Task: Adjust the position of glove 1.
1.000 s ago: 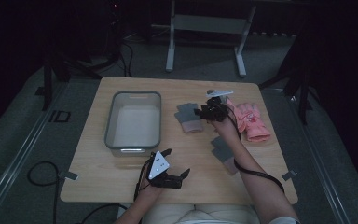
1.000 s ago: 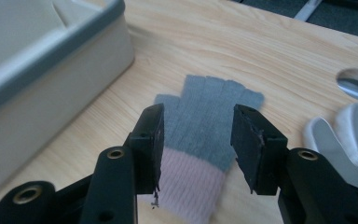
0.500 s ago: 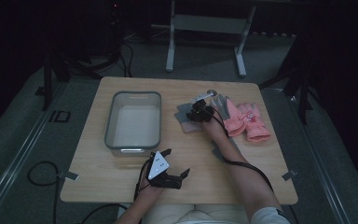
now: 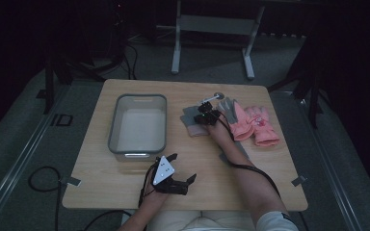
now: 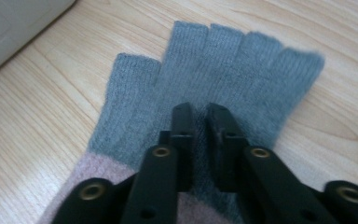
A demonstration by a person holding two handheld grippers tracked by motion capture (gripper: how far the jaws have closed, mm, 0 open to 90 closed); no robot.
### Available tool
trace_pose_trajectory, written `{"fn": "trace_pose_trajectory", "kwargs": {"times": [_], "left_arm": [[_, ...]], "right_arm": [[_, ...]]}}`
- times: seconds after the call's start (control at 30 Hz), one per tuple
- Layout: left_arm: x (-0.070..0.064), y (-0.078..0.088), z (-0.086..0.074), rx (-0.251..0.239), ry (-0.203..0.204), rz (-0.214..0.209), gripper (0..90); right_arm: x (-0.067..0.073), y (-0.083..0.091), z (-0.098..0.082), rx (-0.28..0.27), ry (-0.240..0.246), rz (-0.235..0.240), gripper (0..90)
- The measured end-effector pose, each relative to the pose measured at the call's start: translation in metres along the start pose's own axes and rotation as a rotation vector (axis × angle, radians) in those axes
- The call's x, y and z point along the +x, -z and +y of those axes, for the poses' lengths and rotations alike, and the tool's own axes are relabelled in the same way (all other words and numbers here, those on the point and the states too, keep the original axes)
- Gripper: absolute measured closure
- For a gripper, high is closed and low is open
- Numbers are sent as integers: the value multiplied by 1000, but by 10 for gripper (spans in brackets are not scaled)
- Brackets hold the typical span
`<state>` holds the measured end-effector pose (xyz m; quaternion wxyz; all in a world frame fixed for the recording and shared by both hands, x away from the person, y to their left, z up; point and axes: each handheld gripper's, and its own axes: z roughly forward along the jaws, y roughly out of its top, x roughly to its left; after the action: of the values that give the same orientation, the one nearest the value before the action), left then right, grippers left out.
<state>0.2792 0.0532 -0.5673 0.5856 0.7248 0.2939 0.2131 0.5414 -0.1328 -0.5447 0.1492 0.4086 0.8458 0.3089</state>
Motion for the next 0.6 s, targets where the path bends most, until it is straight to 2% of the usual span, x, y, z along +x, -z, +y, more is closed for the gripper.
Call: {"fn": "trace_pose_trajectory", "kwargs": {"times": [0.03,0.07,0.13,0.27,0.3,0.4,0.47,0.5,0.53,0.57,0.6], "left_arm": [[0,0,0,2,2,-4,6],[0,0,0,2,2,-4,6],[0,0,0,1,3,-2,6],[0,0,0,1,1,3,6],[0,0,0,2,1,4,6],[0,-1,0,4,0,5,6],[0,-1,0,4,0,8,6],[0,-1,0,4,0,8,6],[-1,-1,0,1,4,7,6],[-1,-1,0,5,-2,8,6],[-1,-1,0,6,-2,9,6]], "right_arm": [[5,1,2,21,-73,11,851],[5,1,2,21,-73,11,851],[9,8,4,25,-111,30,853],[15,35,1,-20,-154,28,853],[17,43,-1,-45,-171,28,853],[27,67,-9,-102,-192,18,854],[36,82,-13,-114,-194,18,854],[36,82,-13,-114,-194,18,854],[41,90,-15,-134,-197,8,854],[52,107,-18,-153,-182,-10,854],[57,114,-20,-163,-175,-22,854]]}}
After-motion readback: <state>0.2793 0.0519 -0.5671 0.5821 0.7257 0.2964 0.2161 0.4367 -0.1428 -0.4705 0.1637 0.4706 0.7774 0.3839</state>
